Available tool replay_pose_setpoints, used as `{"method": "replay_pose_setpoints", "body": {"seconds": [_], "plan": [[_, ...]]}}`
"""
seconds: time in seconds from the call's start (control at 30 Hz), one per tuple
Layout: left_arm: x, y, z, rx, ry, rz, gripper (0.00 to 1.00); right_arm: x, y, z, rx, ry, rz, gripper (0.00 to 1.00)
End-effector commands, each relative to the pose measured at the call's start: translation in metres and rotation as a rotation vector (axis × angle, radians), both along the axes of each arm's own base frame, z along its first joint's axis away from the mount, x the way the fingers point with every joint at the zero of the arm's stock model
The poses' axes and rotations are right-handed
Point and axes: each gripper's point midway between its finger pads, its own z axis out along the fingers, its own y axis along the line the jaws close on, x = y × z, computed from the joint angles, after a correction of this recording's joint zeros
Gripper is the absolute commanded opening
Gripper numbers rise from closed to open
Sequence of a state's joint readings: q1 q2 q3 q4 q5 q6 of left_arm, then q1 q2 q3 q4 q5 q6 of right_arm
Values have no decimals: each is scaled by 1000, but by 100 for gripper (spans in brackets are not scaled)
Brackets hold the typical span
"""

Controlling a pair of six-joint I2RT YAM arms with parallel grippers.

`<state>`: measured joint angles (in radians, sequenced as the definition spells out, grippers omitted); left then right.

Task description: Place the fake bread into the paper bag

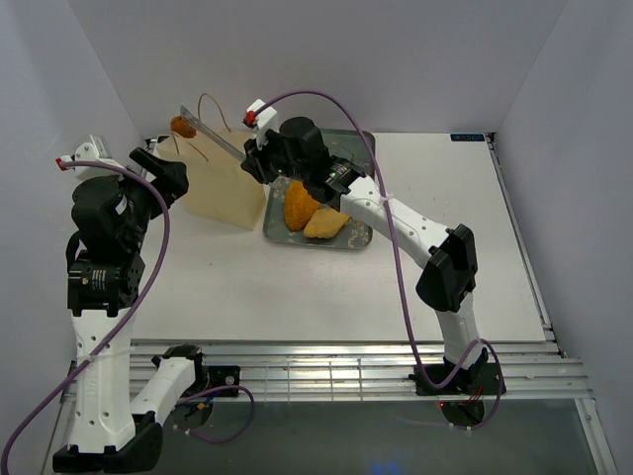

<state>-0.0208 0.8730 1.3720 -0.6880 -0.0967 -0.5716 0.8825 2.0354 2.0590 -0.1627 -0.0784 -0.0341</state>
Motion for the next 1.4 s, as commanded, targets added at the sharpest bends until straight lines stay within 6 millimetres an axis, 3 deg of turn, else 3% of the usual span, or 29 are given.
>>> {"method": "replay_pose_setpoints", "body": {"seconds": [0.0,0.37,0.83,0.87,1.13,1.23,1.27,1.33,1.37], "plan": [[-6,4,13,16,-33,16,89,-1,5,37,66,-74,5,23],[-6,4,7,20,-20,13,89,-1,7,38,77,-68,11,41],[-8,5,4,31,-16,15,89,-12,-4,62,122,-75,9,42],[-8,6,3,32,-15,18,89,-16,-10,73,138,-85,5,42],[-5,5,-2,28,-9,15,89,-33,-52,84,137,-98,-68,42],[-4,4,-5,26,-6,11,89,-40,-74,90,133,-114,-113,42],[-3,4,-5,26,-7,9,89,-47,-85,103,151,-133,-119,42],[-2,4,-6,26,-6,8,89,-52,-95,95,134,-136,-128,42],[-2,4,-6,26,-6,9,89,-60,-106,106,151,-151,-136,42]]}}
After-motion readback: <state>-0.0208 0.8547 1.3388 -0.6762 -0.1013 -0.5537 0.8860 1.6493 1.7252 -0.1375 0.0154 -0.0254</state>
